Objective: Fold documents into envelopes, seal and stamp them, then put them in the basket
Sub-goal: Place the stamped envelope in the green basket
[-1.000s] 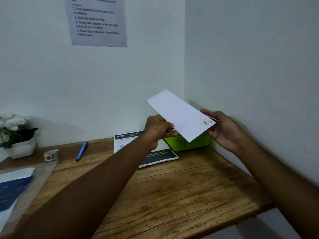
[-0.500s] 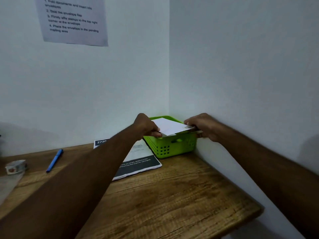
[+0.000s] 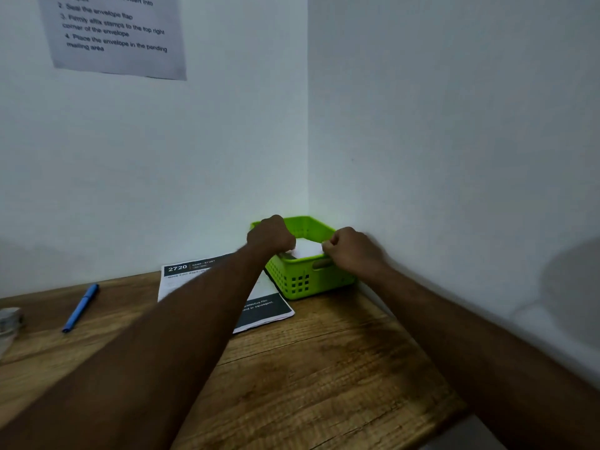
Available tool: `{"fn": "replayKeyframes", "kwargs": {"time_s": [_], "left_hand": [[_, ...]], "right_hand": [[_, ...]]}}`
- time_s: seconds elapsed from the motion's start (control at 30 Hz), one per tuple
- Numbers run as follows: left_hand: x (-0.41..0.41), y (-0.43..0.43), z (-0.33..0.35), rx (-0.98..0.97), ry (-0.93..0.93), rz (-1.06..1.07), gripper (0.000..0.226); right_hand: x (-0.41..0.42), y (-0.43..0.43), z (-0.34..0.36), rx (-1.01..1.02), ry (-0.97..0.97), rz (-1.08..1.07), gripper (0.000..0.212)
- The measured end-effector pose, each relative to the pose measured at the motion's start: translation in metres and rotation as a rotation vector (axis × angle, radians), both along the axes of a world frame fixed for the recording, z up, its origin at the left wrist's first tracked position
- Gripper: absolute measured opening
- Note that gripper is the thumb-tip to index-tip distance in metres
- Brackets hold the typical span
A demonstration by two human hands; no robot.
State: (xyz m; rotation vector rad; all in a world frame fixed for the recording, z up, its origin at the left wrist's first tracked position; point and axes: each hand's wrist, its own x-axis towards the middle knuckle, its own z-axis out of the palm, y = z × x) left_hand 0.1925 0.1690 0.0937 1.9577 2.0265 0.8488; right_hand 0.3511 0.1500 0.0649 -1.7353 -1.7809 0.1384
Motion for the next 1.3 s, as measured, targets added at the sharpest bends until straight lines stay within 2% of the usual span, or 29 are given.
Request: {"fn": "replayKeyframes", "kwargs": {"time_s": [0.1, 0.27, 0.43, 0.53, 0.73, 0.83, 0.9, 0.97, 1.03, 1.1, 1.2, 1.3], "left_hand": [[0.003, 0.002, -0.003, 0.007, 0.074, 0.019, 0.042], [0.001, 0.004, -0.008, -0.014, 0.165, -0.022, 0.031], [-0.005, -0.001, -0.023, 0.207, 0.075, -0.003, 0.020], [-0.012, -0.009, -0.025, 0.378, 0.090, 0.028, 0.016], [-0.057, -0.029, -0.019, 0.447, 0.080, 0.091, 0.015], [-0.085, -0.042, -0.017, 0.434, 0.121, 0.141, 0.013], [-0.106, -0.054, -0.018, 0.413, 0.149, 0.174, 0.013], [-0.125, -0.067, -0.019, 0.371, 0.172, 0.179, 0.012], [-0.145, -0.083, -0.024, 0.301, 0.209, 0.166, 0.011], [-0.165, -0.101, -0.030, 0.250, 0.287, 0.159, 0.010], [-0.187, -0.130, -0.040, 0.226, 0.458, 0.153, 0.012], [-0.201, -0.154, -0.055, 0.178, 0.437, 0.100, 0.021]], "right_hand": [[-0.006, -0.002, -0.004, 0.075, -0.129, -0.074, 0.036], [-0.007, -0.010, -0.011, 0.183, -0.217, -0.114, 0.046], [-0.010, -0.014, -0.012, 0.315, -0.369, -0.125, 0.046], [-0.014, -0.013, -0.013, 0.416, -0.446, -0.095, 0.043], [-0.045, -0.018, -0.008, 0.653, -0.258, 0.128, 0.022], [-0.070, -0.024, -0.007, 0.738, -0.229, 0.332, 0.017], [-0.090, -0.029, -0.008, 0.666, -0.175, 0.541, 0.015], [-0.107, -0.034, -0.011, 0.440, -0.134, 0.731, 0.014], [-0.125, -0.041, -0.016, 0.219, -0.197, 0.876, 0.027], [-0.139, -0.046, -0.023, 0.093, -0.347, 0.961, 0.046], [-0.147, -0.052, -0.030, 0.011, -0.485, 1.001, 0.059], [-0.149, -0.053, -0.039, 0.083, -0.499, 0.992, 0.047]]}}
